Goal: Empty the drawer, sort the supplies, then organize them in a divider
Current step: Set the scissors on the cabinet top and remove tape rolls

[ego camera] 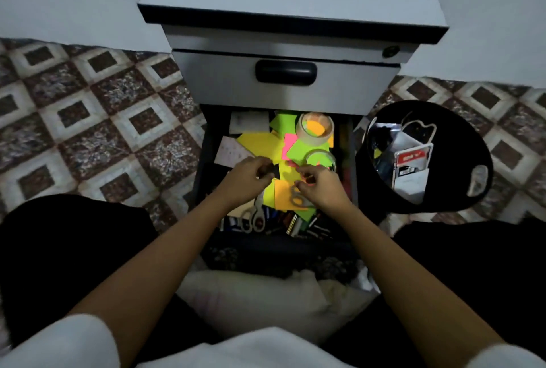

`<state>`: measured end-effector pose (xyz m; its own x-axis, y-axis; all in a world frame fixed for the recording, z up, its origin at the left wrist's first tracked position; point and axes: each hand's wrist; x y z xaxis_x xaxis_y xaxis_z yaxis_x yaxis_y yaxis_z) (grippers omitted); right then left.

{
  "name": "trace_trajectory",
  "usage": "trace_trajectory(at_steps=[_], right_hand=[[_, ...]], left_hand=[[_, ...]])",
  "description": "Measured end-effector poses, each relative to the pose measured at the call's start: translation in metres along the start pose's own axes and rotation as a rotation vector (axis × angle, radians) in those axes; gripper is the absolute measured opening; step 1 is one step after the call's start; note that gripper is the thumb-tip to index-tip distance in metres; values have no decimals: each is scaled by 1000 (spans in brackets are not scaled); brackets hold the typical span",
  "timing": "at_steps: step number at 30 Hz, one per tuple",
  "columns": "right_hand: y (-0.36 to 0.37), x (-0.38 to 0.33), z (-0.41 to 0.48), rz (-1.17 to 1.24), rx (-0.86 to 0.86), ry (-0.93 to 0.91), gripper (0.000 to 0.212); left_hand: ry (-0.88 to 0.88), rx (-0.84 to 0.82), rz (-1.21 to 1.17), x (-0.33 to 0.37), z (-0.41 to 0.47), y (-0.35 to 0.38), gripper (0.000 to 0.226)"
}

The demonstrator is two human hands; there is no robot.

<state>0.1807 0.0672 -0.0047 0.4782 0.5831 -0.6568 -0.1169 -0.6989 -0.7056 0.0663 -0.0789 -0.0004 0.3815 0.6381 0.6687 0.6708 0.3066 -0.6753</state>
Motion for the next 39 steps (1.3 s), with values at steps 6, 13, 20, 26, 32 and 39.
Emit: trace_trajectory(at_steps=[6,13,20,26,32,39], right_hand=[[29,32,6,-22,-59,87,39],[34,52,11,-110,-78,69,39],[40,61,12,-246,-103,129,38],[42,61,17,-200,-115,191,33],[30,45,8,1,-51,141,29],[-24,-15,6,512,41,54,11]], left_hand=[[-190,-144,151,-27,8,43,38],[-369,-169,450,-37,11,60,58],[-416,-213,328,-44,15,51,24],[-367,-180,41,-40,13,29,21],[-327,-177,-342,-25,8,2,24],[-193,-123,-566,22,17,-54,10]])
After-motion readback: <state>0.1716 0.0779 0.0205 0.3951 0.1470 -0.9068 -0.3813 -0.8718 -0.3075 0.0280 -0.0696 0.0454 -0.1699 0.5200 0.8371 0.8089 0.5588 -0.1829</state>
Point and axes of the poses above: each hand's wrist, its own z-axis towards the middle knuckle, its own y-axis out of the palm, x = y × z, and after that the axes turned 3 degrees about -y, right-handed
